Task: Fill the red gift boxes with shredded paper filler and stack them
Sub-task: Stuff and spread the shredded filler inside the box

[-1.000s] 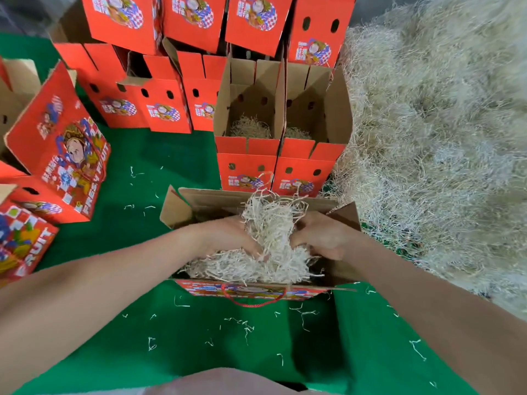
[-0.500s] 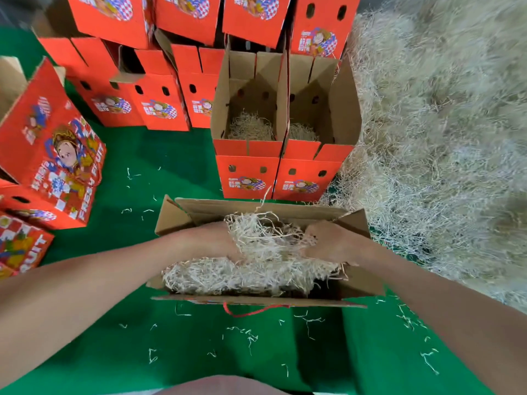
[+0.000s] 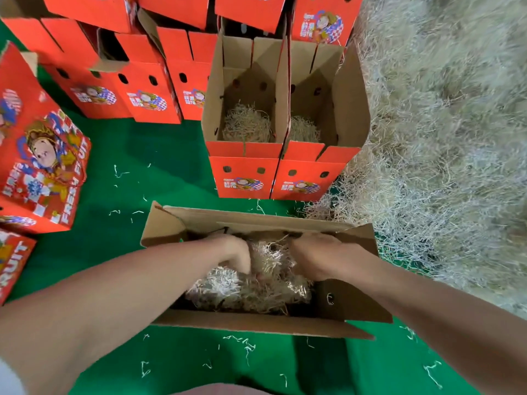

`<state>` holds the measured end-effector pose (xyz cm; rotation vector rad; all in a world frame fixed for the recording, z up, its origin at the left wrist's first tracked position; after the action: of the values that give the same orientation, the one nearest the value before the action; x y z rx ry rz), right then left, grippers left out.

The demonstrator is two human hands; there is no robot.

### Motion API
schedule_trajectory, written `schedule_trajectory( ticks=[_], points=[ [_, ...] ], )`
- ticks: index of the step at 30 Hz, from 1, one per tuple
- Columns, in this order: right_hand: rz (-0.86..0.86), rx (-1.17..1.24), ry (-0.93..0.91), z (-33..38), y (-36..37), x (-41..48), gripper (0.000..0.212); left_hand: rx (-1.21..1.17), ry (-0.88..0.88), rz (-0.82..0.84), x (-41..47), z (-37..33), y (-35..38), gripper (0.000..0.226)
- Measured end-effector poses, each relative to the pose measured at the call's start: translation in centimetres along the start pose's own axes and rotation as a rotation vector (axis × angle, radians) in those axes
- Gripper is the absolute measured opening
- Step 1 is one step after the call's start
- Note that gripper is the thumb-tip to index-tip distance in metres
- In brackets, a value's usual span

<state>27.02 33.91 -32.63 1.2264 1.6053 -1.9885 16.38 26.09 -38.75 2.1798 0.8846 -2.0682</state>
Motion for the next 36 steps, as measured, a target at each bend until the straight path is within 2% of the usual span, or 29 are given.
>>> schedule_trajectory(
  ticks=[2,4,6,8,9,11,13,15,17,20,21,23,24,26,27,28,31,34,36],
  points=[
    [-0.117,-0.045,-0.148,0.1,-1.0,-1.5,0.020,0.018,0.004,-0.094,-0.8,0.7,-1.1,0.039],
    [-0.094,-0.035,-0.259,0.7,-1.2,-1.6,0.018,0.142,-0.005,-0.149,-2.2,1.5,-1.2,0.030],
    [0.098,-0.089,-0.315,2.1,-0.4,-0.4,0.038,0.295,0.000,-0.208,-3.9,1.5,-0.8,0.007],
    [0.308,-0.220,-0.306,3.5,1.0,2.2,0.054,0.339,0.027,-0.258,-4.5,1.0,-0.1,0.013],
    [0.341,-0.265,-0.316,4.1,1.6,3.6,0.055,0.360,0.068,-0.228,-4.4,0.6,0.3,0.017],
    [0.288,-0.331,-0.320,5.0,2.3,5.7,0.059,0.414,0.098,-0.023,-3.2,0.0,1.4,0.016],
    [0.226,-0.300,-0.258,5.2,3.4,6.8,0.064,0.426,-0.013,0.164,-1.6,-0.1,2.2,0.009],
    [0.253,-0.223,-0.157,4.7,4.6,7.0,0.067,0.533,-0.094,0.189,-0.5,0.4,2.6,0.022],
    [0.227,-0.210,-0.148,4.2,5.4,6.6,0.063,0.593,-0.121,0.194,0.1,1.4,3.2,0.040],
    [-0.037,-0.203,-0.243,4.3,5.3,5.8,0.051,0.479,-0.107,0.171,0.8,2.2,3.9,0.042],
    [-0.124,-0.169,-0.267,4.5,5.2,5.7,0.049,0.427,-0.076,0.071,0.9,2.1,3.7,0.040],
    [-0.184,-0.146,-0.315,5.4,5.4,5.8,0.045,0.371,-0.002,-0.200,1.0,1.2,2.9,0.031],
    [-0.145,-0.133,-0.326,5.6,6.0,6.0,0.042,0.357,0.022,-0.232,0.8,0.8,2.6,0.029],
    [0.013,-0.082,-0.349,5.5,7.3,6.3,0.037,0.400,-0.022,-0.021,0.8,0.7,3.1,0.030],
    [0.120,-0.097,-0.350,5.3,8.1,6.4,0.036,0.447,-0.068,0.099,1.0,1.1,3.6,0.033],
    [0.202,-0.175,-0.339,4.8,8.7,6.5,0.037,0.491,-0.098,0.150,0.9,1.6,3.9,0.037],
    [0.319,-0.379,-0.296,2.9,9.5,6.5,0.038,0.589,-0.167,0.171,0.5,3.8,4.5,0.044],
    [0.286,-0.427,-0.282,2.2,9.1,6.6,0.036,0.462,-0.106,0.108,0.2,4.0,4.3,0.035],
    [0.114,-0.286,-0.297,3.0,7.9,6.7,0.031,0.284,-0.018,-0.077,0.4,3.0,3.5,0.027]
  ],
)
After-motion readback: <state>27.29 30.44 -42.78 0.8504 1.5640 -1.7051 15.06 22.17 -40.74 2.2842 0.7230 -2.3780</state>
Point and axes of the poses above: each hand's wrist, its own x-axis towards the middle knuckle, its own y-axis out of the palm, z = x × y, the point moved 3 cm from there along x, towards the middle knuckle, and after that the axes turned 2 degrees about x, right-handed, at the moved point
